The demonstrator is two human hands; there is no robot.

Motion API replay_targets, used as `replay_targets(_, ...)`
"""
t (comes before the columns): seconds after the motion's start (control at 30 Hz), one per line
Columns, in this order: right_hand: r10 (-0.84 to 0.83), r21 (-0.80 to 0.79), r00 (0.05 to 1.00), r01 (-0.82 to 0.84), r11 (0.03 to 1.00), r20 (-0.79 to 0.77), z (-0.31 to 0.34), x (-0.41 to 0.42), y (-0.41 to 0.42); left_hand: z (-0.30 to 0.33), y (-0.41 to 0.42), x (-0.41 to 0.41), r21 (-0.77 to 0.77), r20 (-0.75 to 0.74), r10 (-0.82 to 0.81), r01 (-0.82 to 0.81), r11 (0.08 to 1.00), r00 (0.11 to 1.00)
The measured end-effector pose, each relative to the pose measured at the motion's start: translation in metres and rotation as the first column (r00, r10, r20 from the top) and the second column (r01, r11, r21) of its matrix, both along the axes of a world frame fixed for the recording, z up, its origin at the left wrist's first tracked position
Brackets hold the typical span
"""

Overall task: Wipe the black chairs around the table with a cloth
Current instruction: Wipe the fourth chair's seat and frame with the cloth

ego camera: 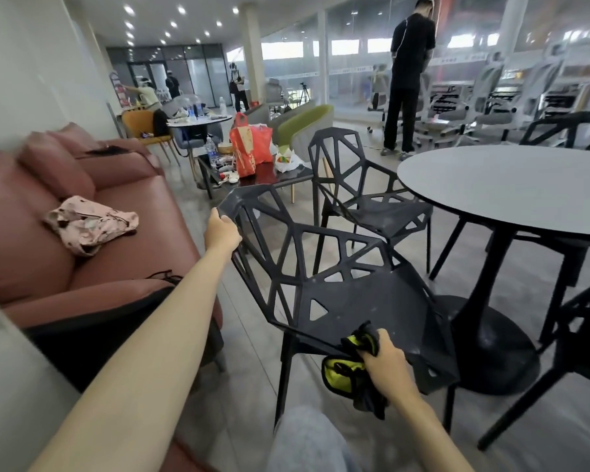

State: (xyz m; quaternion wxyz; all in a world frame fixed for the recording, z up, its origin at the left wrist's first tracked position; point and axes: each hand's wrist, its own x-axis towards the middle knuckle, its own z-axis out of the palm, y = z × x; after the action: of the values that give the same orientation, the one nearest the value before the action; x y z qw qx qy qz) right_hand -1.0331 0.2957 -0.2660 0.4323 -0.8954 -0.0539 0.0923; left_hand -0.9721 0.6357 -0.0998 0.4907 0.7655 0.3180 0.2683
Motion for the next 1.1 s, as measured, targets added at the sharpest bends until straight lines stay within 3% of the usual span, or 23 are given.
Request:
replay_targets(0.17,-0.013,0.031,0.995,0.016,0.999,-0.098,0.004,-0.009,-0.004,0.001,-0.006,-0.023,-0.047,0.034,-0.044,0.045,0.998,0.998)
replay_targets(0.33,0.050,-0.075,0.992,-0.058,0.995,-0.113,0.014,-0.019,-0.006,-0.001,-0.006,-0.042,-0.111,0.047,-0.088,0.093,0.989,0.995)
replay_targets(0.67,0.161,-0.112,0.973,-0.181,0.977,-0.166,0.016,-0.044,-0.016,0.002,-0.007,-0.081,-0.059,0.037,-0.153,0.155,0.986,0.988)
replay_targets(0.77,0.240,-0.055,0.944,-0.259,0.964,-0.226,0.011,-0.049,-0.018,0.007,-0.012,-0.093,-0.039,0.029,-0.210,0.211,0.977,0.977)
replay_targets(0.9,0.252,0.164,0.882,-0.202,0.966,-0.398,0.016,-0.052,-0.030,0.017,-0.033,-0.095,-0.039,0.028,-0.290,0.291,0.956,0.957)
replay_targets(1.1,0.201,0.312,0.963,-0.139,0.940,-0.177,0.037,-0.028,-0.038,0.008,-0.047,-0.069,-0.070,0.069,-0.307,0.311,0.948,0.949)
